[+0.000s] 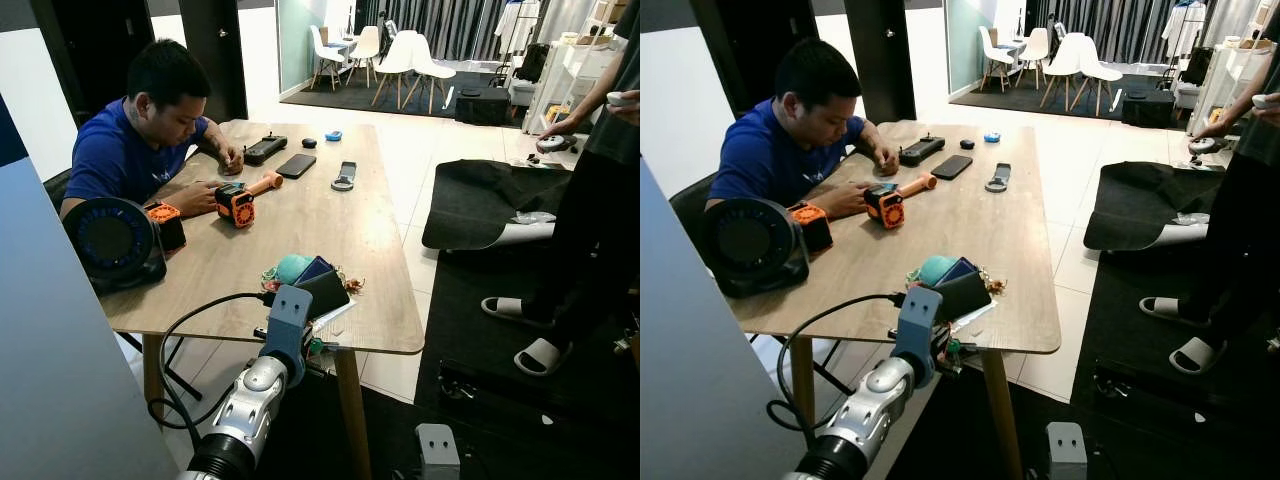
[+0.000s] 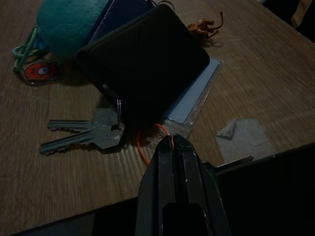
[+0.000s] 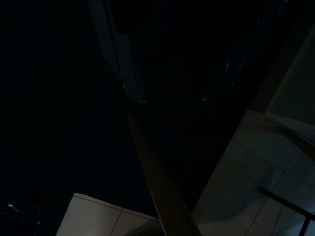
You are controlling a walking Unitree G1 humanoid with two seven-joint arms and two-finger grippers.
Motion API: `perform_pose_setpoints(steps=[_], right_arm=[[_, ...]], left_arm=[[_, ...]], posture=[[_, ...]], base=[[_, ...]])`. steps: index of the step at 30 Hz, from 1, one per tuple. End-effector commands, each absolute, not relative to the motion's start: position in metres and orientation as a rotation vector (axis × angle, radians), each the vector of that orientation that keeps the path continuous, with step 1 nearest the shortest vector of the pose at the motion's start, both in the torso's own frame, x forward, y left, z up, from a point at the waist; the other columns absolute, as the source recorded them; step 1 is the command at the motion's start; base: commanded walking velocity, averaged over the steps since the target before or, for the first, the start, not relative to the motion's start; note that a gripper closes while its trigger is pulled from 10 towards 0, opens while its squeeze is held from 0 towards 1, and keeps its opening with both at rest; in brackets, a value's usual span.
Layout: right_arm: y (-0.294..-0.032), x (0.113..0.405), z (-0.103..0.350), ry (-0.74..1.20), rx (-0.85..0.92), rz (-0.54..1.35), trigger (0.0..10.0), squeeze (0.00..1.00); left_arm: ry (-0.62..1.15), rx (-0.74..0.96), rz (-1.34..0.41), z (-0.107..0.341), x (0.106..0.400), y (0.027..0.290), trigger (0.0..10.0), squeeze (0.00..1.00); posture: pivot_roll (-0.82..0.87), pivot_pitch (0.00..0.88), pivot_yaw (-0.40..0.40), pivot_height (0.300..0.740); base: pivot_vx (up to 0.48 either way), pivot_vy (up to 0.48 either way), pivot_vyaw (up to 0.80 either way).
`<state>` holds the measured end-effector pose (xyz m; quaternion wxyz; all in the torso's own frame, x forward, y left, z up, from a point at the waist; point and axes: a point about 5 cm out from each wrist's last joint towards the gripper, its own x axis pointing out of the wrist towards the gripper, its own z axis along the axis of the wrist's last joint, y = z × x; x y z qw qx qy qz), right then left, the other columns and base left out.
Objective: Hang keys on a hook
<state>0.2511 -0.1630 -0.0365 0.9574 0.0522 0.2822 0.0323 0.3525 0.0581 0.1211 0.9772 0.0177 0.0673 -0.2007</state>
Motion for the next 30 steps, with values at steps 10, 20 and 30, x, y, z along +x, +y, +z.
perform_pose_setpoints(steps=[10,20,30], right_arm=[[-0.164,0.246,-0.041,0.593,0.111,0.048,10.0,0.0],[-0.164,0.247,-0.04,0.594,0.11,0.048,10.0,0.0],[-0.164,0.248,-0.04,0.591,0.109,0.049,10.0,0.0]], left_arm=[[-0.077,-0.251,-0.586,0.171,0.348,0.051,0.0,0.0],[-0.119,-0.222,-0.78,0.18,0.333,0.048,0.0,0.0],[-0.024,-0.034,-0.721,0.15,0.331,0.051,10.0,1.0]], posture=[[0.07,0.108,0.034,0.74],[0.07,0.101,0.033,0.74],[0.07,0.102,0.035,0.74]], base=[[0.0,0.0,0.0],[0.0,0.0,0.0],[0.0,0.0,0.0]])
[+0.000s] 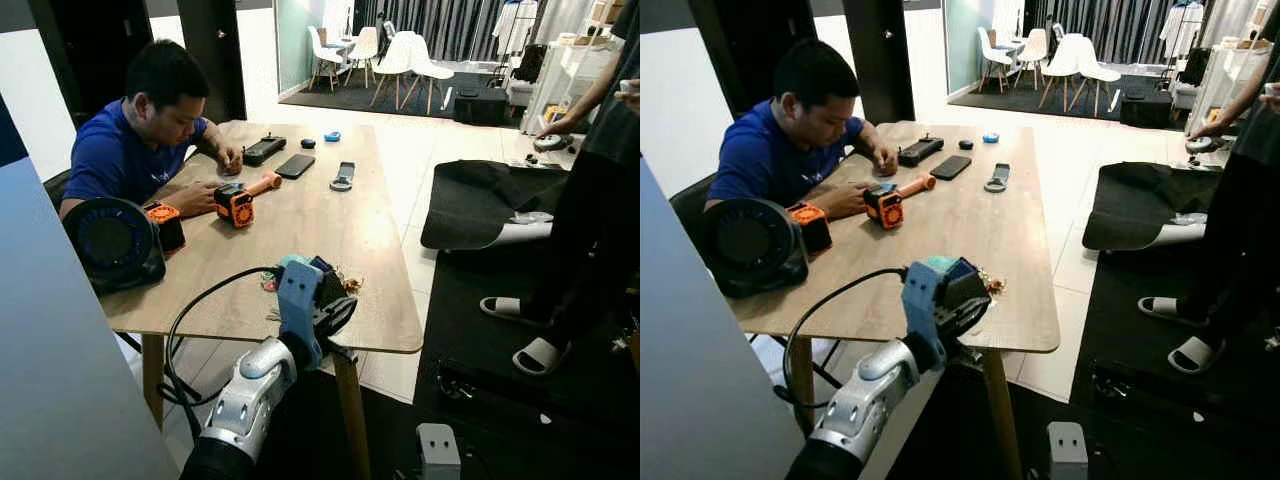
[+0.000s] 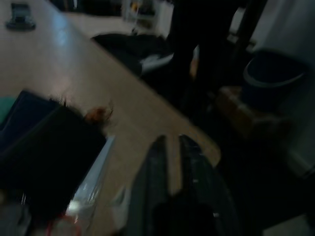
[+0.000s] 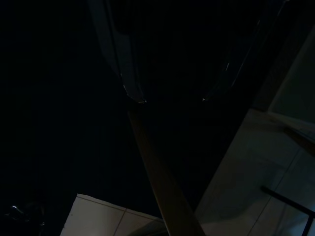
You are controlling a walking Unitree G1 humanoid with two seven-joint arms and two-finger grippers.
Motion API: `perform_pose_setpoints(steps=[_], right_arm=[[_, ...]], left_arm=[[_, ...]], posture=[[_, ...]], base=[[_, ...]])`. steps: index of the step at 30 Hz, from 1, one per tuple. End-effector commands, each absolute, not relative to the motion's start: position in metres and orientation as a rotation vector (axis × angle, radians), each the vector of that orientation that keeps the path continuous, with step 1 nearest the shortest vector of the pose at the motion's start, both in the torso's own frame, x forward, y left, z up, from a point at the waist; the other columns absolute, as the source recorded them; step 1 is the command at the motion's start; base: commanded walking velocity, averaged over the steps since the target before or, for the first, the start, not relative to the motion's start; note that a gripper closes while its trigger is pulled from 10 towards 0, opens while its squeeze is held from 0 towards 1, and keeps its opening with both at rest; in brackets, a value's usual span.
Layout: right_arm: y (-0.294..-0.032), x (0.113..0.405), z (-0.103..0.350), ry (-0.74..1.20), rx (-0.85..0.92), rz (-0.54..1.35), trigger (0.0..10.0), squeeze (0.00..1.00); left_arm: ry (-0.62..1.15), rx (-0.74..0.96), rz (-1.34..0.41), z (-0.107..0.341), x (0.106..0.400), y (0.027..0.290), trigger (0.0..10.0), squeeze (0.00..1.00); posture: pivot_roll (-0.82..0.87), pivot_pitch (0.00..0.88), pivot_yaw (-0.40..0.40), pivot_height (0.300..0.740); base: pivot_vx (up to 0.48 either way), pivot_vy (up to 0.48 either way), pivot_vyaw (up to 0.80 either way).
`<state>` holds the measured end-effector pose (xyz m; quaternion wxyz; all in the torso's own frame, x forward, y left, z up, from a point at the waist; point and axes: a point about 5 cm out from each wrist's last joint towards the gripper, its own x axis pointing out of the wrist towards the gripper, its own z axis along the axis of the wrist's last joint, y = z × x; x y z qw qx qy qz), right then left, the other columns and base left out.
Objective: Hang keys on a hook
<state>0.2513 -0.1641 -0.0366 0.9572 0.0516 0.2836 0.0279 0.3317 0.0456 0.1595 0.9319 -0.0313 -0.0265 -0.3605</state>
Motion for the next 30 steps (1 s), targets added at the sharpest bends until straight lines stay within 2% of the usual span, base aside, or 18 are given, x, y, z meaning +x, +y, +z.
perform_pose_setpoints(steps=[1,6,7,8,9,11,16,17,18,19,23,24,26,27,30], right_arm=[[-0.164,0.248,-0.04,0.591,0.109,0.049,10.0,0.0],[-0.165,0.246,-0.041,0.595,0.108,0.047,10.0,0.0],[-0.165,0.246,-0.041,0.596,0.107,0.047,10.0,0.0],[-0.165,0.246,-0.041,0.596,0.107,0.046,10.0,0.0],[-0.165,0.246,-0.041,0.596,0.107,0.046,10.0,0.0],[-0.165,0.246,-0.041,0.596,0.107,0.046,10.0,0.0],[-0.164,0.244,-0.042,0.59,0.111,0.052,10.0,0.0],[-0.164,0.243,-0.042,0.589,0.111,0.056,10.0,0.0],[-0.163,0.241,-0.043,0.591,0.111,0.06,10.0,0.0],[-0.163,0.24,-0.044,0.593,0.111,0.062,10.0,0.0],[-0.161,0.238,-0.046,0.598,0.11,0.066,10.0,0.0],[-0.161,0.237,-0.046,0.6,0.109,0.068,10.0,0.0],[-0.161,0.236,-0.047,0.602,0.109,0.069,10.0,0.0],[-0.16,0.236,-0.047,0.603,0.109,0.07,10.0,0.0],[-0.16,0.235,-0.048,0.605,0.107,0.071,10.0,0.0]], left_arm=[[-0.024,-0.034,-0.721,0.15,0.331,0.051,10.0,1.0],[0.021,-0.067,-0.671,0.138,0.326,0.059,10.0,1.0],[0.039,-0.078,-0.628,0.134,0.326,0.065,10.0,0.69],[0.045,-0.083,-0.605,0.131,0.326,0.067,10.0,0.69],[0.059,-0.091,-0.57,0.128,0.327,0.072,10.0,0.04],[0.071,-0.091,-0.537,0.125,0.328,0.076,10.0,0.0],[0.094,-0.094,-0.444,0.115,0.328,0.088,10.0,0.0],[0.099,-0.101,-0.432,0.114,0.328,0.091,10.0,0.3],[0.103,-0.106,-0.424,0.112,0.327,0.093,10.0,0.8],[0.107,-0.108,-0.42,0.111,0.326,0.094,10.0,1.0],[0.115,-0.107,-0.409,0.108,0.324,0.096,10.0,0.98],[0.12,-0.11,-0.409,0.106,0.323,0.096,10.0,0.11],[0.122,-0.113,-0.409,0.105,0.322,0.096,10.0,0.11],[0.127,-0.122,-0.414,0.104,0.321,0.095,10.0,0.0],[0.137,-0.142,-0.441,0.102,0.318,0.09,10.0,0.0]], posture=[[0.07,0.102,0.035,0.74],[0.07,0.1,0.035,0.74],[0.07,0.097,0.036,0.74],[0.07,0.097,0.036,0.74],[0.07,0.094,0.037,0.74],[0.07,0.092,0.037,0.74],[0.07,0.084,0.036,0.74],[0.07,0.08,0.034,0.74],[0.07,0.079,0.034,0.74],[0.07,0.078,0.033,0.74],[0.07,0.076,0.033,0.74],[0.07,0.073,0.033,0.74],[0.07,0.073,0.033,0.74],[0.06,0.073,0.033,0.74],[0.06,0.075,0.033,0.74]], base=[[0.0,0.0,0.0],[0.0,0.0,0.0],[0.0,0.0,0.0],[0.0,0.0,0.0],[0.0,0.0,0.0],[0.0,0.0,0.0],[0.0,0.0,0.0],[0.0,0.0,0.0],[0.0,0.0,0.0],[0.0,0.0,0.0],[0.0,0.0,0.0],[0.0,0.0,0.0],[0.0,0.0,0.0],[0.0,0.0,0.0],[0.0,0.0,0.0]])
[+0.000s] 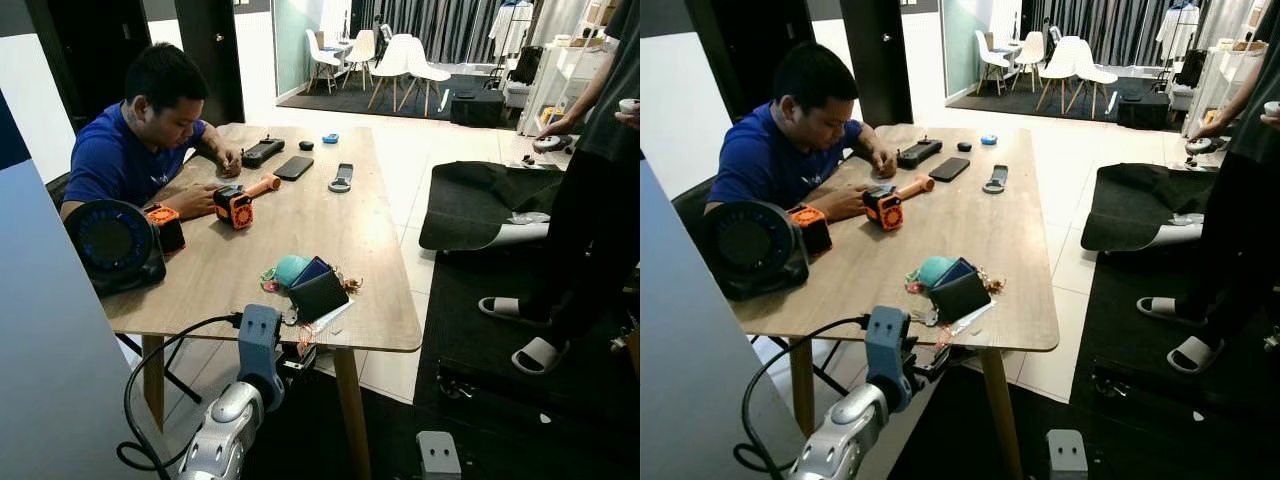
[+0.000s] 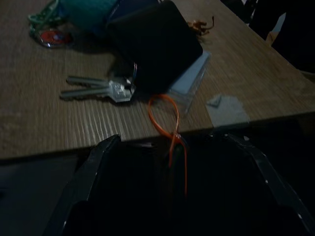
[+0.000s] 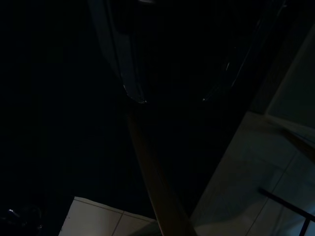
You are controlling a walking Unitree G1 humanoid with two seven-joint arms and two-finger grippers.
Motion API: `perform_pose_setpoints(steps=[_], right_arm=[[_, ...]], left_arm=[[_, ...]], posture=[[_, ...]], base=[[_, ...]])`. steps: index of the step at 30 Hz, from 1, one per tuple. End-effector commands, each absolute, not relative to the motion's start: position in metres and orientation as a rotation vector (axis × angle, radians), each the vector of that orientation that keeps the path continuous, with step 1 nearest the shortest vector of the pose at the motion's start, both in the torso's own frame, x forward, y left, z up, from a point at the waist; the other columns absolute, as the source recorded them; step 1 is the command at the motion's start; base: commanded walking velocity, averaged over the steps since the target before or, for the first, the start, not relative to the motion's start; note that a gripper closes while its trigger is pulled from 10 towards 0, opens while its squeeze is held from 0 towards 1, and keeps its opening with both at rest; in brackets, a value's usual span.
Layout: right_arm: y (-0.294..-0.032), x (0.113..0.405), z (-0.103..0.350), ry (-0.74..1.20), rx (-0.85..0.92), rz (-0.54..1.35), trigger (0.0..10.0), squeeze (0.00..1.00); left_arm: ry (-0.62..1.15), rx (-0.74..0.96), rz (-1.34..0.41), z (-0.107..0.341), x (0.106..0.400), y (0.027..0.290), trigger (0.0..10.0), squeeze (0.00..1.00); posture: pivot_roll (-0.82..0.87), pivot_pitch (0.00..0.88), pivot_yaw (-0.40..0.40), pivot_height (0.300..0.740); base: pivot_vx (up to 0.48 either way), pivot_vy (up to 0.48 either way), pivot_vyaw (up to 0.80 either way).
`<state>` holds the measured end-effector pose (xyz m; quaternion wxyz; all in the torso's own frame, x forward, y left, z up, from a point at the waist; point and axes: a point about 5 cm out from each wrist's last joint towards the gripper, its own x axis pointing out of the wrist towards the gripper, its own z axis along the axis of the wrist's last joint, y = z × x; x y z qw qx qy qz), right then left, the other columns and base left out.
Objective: Hang keys on a hook
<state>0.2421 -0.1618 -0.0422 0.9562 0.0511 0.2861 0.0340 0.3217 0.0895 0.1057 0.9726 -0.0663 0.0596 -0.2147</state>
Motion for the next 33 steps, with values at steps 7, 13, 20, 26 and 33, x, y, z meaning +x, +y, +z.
perform_pose_setpoints(steps=[7,13,20,26,33], right_arm=[[-0.157,0.238,-0.04,0.515,0.106,0.109,10.0,0.0],[-0.154,0.242,-0.028,0.375,0.038,0.165,10.0,0.0],[-0.154,0.239,-0.028,0.357,-0.015,0.195,10.0,0.0],[-0.158,0.239,-0.025,0.327,-0.034,0.186,10.0,0.0],[-0.159,0.242,-0.023,0.311,-0.046,0.182,10.0,0.0]], left_arm=[[0.151,-0.154,-0.441,0.099,0.316,0.084,10.0,0.0],[0.153,-0.153,-0.447,0.099,0.315,0.081,10.0,0.0],[0.157,-0.147,-0.452,0.097,0.314,0.079,10.0,0.0],[0.157,-0.144,-0.453,0.098,0.314,0.078,10.0,0.0],[0.154,-0.134,-0.448,0.098,0.316,0.077,10.0,0.0]], posture=[[0.06,0.078,0.033,0.74],[0.07,0.083,0.034,0.74],[0.07,0.086,0.036,0.74],[0.07,0.085,0.034,0.74],[0.07,0.082,0.03,0.74]], base=[[0.0,0.0,0.0],[0.0,0.0,0.0],[0.0,0.0,0.0],[0.0,0.0,0.0],[0.0,0.0,0.0]])
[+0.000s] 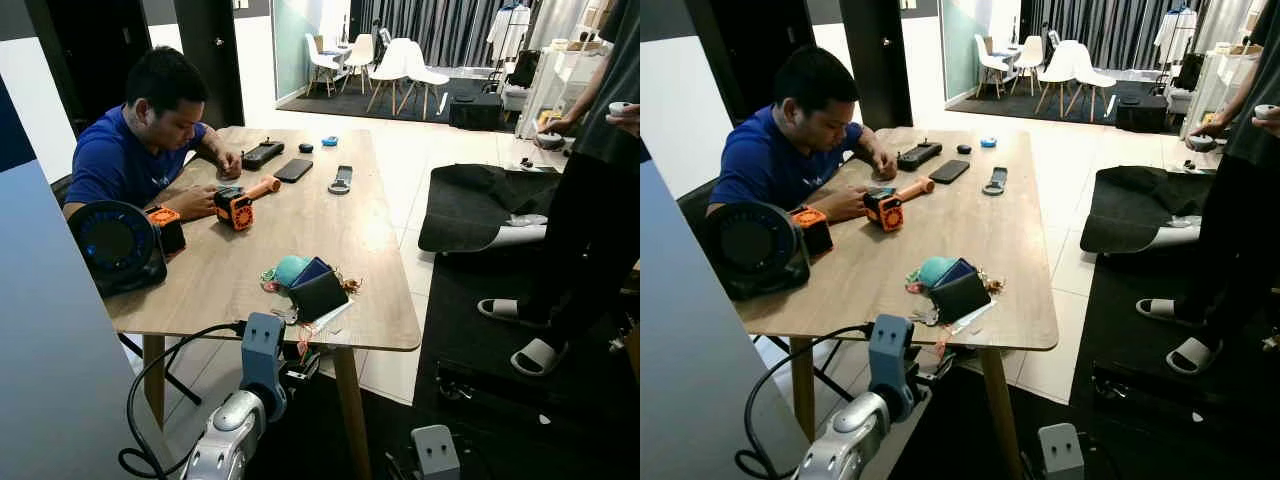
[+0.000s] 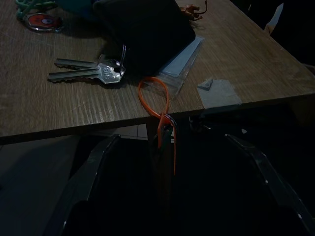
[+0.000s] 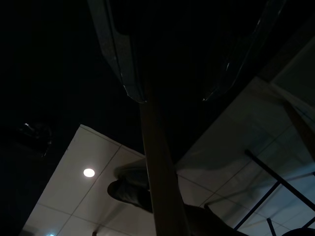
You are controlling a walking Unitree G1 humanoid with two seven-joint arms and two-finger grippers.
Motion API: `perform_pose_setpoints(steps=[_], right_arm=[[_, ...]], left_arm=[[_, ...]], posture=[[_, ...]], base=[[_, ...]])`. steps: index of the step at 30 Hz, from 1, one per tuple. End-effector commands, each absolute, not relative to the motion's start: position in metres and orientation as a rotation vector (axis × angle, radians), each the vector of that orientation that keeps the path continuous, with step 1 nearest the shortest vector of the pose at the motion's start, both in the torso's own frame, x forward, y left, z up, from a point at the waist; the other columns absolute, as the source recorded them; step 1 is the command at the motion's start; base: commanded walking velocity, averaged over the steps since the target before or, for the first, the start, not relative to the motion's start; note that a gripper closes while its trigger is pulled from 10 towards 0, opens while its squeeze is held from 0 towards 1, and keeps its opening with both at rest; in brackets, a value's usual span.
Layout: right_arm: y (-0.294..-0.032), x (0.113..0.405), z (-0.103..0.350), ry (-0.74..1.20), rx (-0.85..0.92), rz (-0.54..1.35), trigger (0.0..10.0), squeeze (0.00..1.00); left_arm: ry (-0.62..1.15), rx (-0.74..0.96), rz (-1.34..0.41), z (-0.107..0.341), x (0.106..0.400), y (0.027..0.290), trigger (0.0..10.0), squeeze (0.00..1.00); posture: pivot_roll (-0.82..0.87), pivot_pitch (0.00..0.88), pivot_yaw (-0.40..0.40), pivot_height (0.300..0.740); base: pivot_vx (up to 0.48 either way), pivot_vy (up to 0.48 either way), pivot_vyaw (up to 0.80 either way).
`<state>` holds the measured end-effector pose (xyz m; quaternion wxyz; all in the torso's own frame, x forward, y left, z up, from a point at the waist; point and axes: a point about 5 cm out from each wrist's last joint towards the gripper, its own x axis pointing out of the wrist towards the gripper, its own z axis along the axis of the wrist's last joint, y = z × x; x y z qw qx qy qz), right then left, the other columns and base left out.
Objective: Hang keys on a hook
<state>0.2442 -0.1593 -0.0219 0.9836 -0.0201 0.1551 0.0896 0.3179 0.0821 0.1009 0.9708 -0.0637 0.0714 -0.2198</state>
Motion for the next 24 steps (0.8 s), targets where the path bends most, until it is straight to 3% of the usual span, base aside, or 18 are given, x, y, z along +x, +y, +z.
perform_pose_setpoints(steps=[1,24], right_arm=[[-0.159,0.242,-0.023,0.311,-0.046,0.182,10.0,0.0],[-0.156,0.246,-0.021,0.304,-0.034,0.187,10.0,0.0]], left_arm=[[0.154,-0.134,-0.448,0.098,0.316,0.077,10.0,0.0],[0.177,-0.095,-0.428,0.095,0.318,0.063,10.0,0.0]], posture=[[0.07,0.082,0.03,0.74],[0.07,0.07,0.023,0.74]], base=[[0.0,0.0,0.0],[0.0,0.0,0.0]])
